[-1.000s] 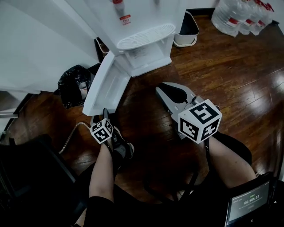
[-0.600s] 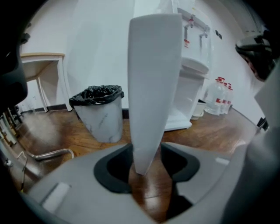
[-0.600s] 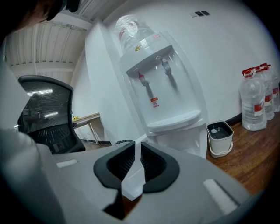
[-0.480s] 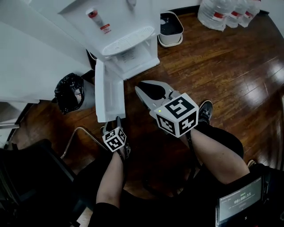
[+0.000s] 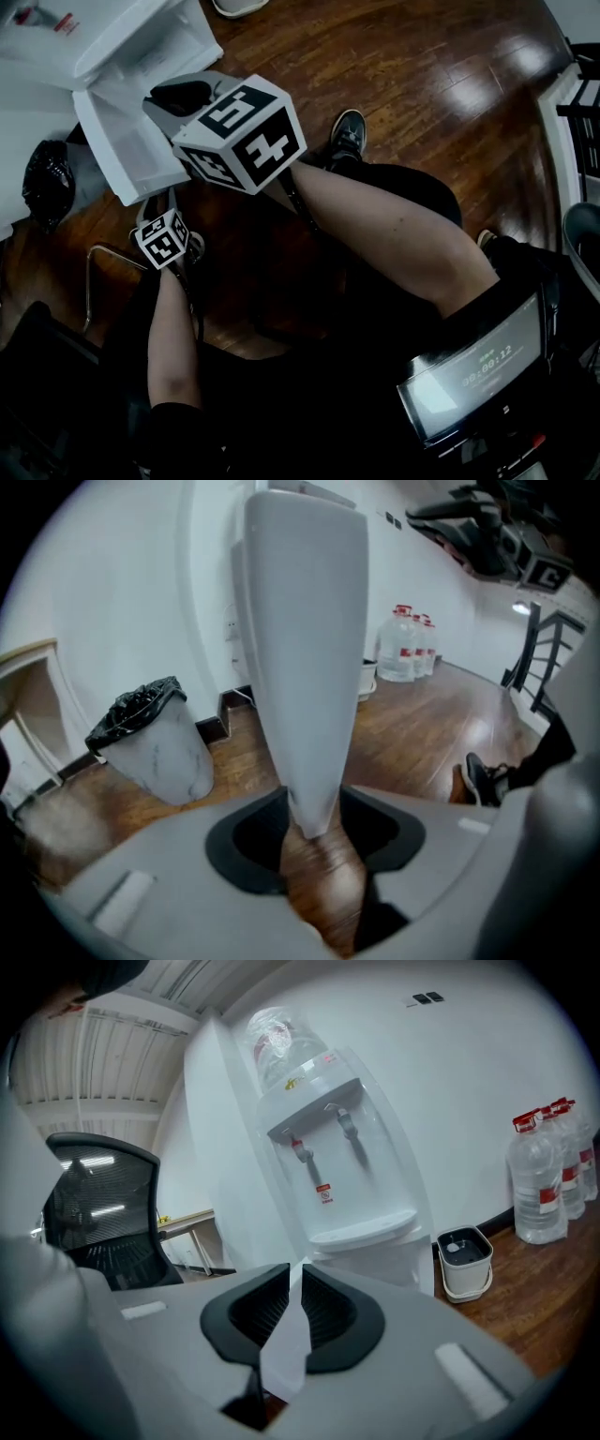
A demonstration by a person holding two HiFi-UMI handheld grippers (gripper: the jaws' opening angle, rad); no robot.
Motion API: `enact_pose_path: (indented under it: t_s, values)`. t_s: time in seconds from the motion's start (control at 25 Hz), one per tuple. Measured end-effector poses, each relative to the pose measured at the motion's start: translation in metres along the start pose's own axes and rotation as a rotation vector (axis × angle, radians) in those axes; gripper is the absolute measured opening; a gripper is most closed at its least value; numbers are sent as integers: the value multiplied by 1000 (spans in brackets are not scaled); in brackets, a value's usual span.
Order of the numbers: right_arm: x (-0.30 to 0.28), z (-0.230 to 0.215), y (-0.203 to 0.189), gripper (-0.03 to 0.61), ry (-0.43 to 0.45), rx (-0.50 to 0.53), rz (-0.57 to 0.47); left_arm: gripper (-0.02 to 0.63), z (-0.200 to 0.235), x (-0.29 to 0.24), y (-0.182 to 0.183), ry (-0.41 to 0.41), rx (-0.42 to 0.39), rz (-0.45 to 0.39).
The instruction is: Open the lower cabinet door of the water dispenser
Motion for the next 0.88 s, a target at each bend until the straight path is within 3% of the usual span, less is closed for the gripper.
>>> enact_pose_path:
  t_s: [0.08, 0.24, 0.36, 0.52, 0.76, 0.88]
  values:
    - [4, 0, -1, 43, 13, 0, 9, 154, 7, 4, -7, 53, -3, 63]
    - [12, -11, -6, 43, 11, -16, 11, 152, 23, 3, -19, 113, 41, 134]
    - [15, -18, -6, 43, 12, -68, 2, 153, 26, -5, -24, 118, -78, 129]
    - [25, -27, -6, 43, -16, -137, -1, 157, -26, -15, -6, 2, -272, 107]
    - [21, -27, -10, 43, -37, -119, 8, 165, -71, -33, 24, -120, -271, 23]
    - [22, -32, -7, 43, -48, -123, 4, 164, -87, -42, 34, -153, -312, 12]
Point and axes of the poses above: the fingertips, and each gripper's own axes: x backward along the fingers, z to its left, y out of its top, the point moved 3 cm from there along x, backward along the fingers, and after that the axes turned 8 degrees about -y, right-handed, at the moved point
